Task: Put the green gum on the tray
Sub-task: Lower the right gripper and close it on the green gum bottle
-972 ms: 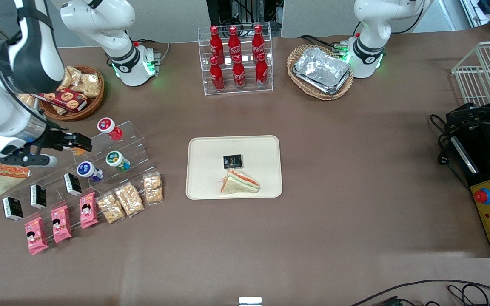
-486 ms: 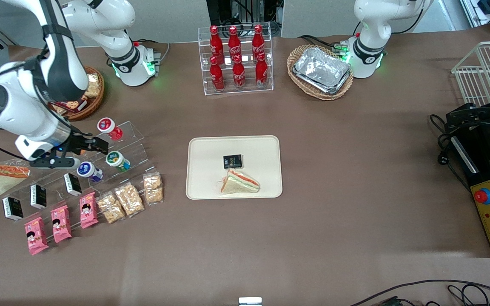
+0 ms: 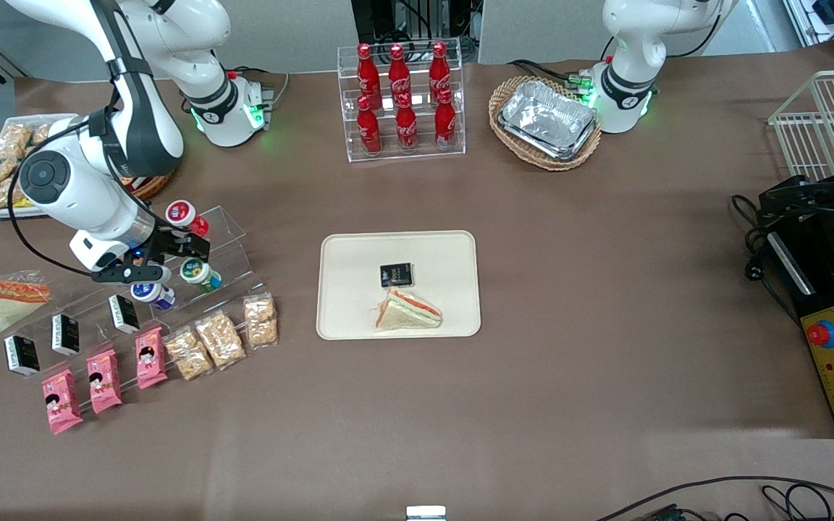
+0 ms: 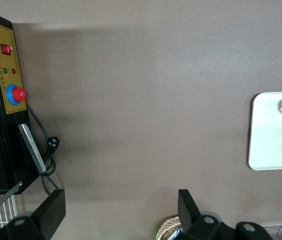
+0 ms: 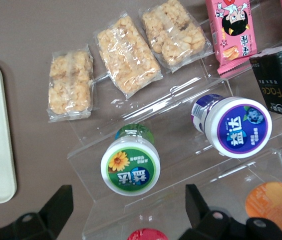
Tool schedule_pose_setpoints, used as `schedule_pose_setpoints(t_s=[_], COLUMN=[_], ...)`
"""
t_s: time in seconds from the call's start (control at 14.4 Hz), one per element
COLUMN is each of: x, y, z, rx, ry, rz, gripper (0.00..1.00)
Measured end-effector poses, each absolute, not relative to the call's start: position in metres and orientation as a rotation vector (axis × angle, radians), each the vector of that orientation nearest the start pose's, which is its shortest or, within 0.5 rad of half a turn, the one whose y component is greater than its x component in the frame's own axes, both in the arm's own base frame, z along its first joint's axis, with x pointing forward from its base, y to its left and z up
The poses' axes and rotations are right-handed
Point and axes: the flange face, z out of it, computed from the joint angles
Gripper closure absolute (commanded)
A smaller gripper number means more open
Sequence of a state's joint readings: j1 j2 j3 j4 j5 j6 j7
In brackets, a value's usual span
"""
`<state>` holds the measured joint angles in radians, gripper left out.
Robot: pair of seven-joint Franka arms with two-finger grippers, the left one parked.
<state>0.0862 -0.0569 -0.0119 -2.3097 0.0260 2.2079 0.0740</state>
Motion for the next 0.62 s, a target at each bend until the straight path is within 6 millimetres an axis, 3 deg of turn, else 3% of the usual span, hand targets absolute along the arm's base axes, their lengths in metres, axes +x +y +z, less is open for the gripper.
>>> schedule_pose_setpoints(t_s=[0.62], x=[0.491], y=[0.038], z=[0.340], rx=[-3.122], ry=[0.026], rz=[0.006], gripper=[0.00])
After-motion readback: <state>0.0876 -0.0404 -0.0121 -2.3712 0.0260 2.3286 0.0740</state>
